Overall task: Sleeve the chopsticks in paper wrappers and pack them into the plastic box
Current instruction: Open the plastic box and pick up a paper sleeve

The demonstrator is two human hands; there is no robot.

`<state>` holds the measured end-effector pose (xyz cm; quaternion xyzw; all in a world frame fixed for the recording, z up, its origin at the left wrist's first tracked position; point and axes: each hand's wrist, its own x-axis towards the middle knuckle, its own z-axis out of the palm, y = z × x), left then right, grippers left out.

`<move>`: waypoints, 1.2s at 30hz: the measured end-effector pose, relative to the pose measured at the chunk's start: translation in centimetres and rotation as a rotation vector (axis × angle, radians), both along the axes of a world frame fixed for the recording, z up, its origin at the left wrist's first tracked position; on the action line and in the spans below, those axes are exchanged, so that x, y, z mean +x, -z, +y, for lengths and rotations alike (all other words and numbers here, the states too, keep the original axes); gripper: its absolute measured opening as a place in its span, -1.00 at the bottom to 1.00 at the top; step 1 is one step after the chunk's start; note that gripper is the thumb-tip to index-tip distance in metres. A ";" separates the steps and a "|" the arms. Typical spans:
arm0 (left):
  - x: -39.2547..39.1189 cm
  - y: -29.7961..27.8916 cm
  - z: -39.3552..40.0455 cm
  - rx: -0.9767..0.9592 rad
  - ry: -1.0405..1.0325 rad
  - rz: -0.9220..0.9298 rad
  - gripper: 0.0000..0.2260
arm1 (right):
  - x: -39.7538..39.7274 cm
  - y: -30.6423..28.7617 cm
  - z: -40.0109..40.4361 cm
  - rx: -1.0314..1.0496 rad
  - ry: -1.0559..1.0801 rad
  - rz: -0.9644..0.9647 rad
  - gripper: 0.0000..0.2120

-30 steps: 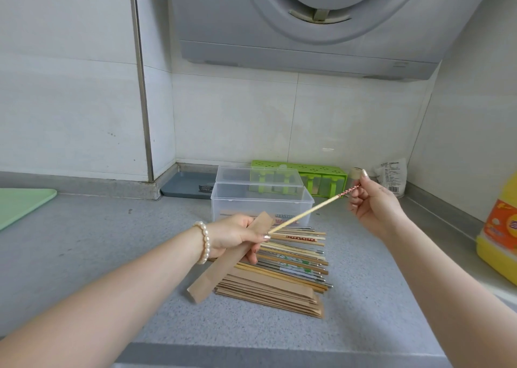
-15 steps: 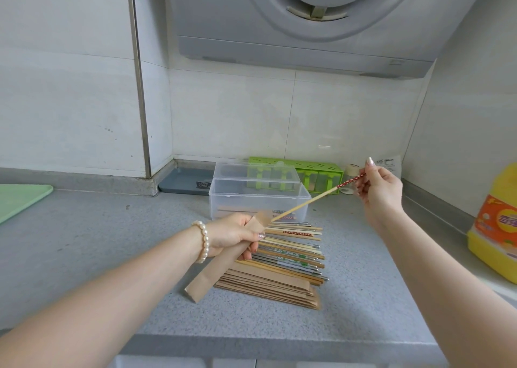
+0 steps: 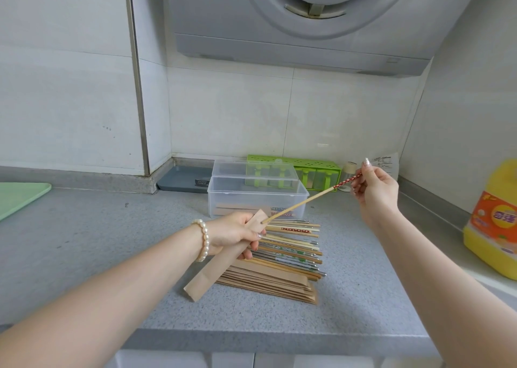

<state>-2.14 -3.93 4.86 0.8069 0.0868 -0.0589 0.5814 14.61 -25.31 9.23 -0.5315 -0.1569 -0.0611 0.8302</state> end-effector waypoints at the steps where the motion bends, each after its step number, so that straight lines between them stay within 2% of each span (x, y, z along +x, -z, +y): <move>1: 0.0 0.0 0.0 0.000 0.008 0.001 -0.94 | -0.1 0.0 0.1 -0.001 -0.003 -0.002 -0.72; 8: -0.3 -0.1 -0.4 -0.018 0.060 0.032 -0.97 | -0.7 0.2 0.5 -0.054 -0.059 0.015 -0.69; 12: -0.5 -0.5 -0.7 -0.045 0.124 0.066 -0.83 | -0.9 0.6 0.9 -0.136 -0.121 0.097 -0.71; 16: -0.3 -0.5 -0.8 -0.055 0.081 0.053 -0.72 | -1.4 1.9 1.7 -0.304 -0.254 0.145 -0.77; 20: -0.2 -0.3 -1.0 0.000 0.052 0.044 -0.71 | -3.0 3.3 3.1 -0.447 -0.361 0.159 -0.81; 26: 0.0 -0.1 -1.2 -0.020 0.036 0.047 -0.70 | -5.6 4.8 5.4 -0.578 -0.473 0.112 -0.80; 30: 0.1 0.1 -0.8 -0.012 0.032 0.055 -0.70 | -5.6 5.3 6.0 -0.590 -0.486 0.118 -0.79; 33: 0.2 0.2 -0.5 -0.015 0.035 0.079 -0.71 | -5.0 5.4 6.0 -0.605 -0.494 0.122 -0.71; 36: 0.3 0.2 -0.1 -0.019 0.020 0.088 -0.71 | -3.0 5.1 5.5 -0.576 -0.351 0.144 -0.70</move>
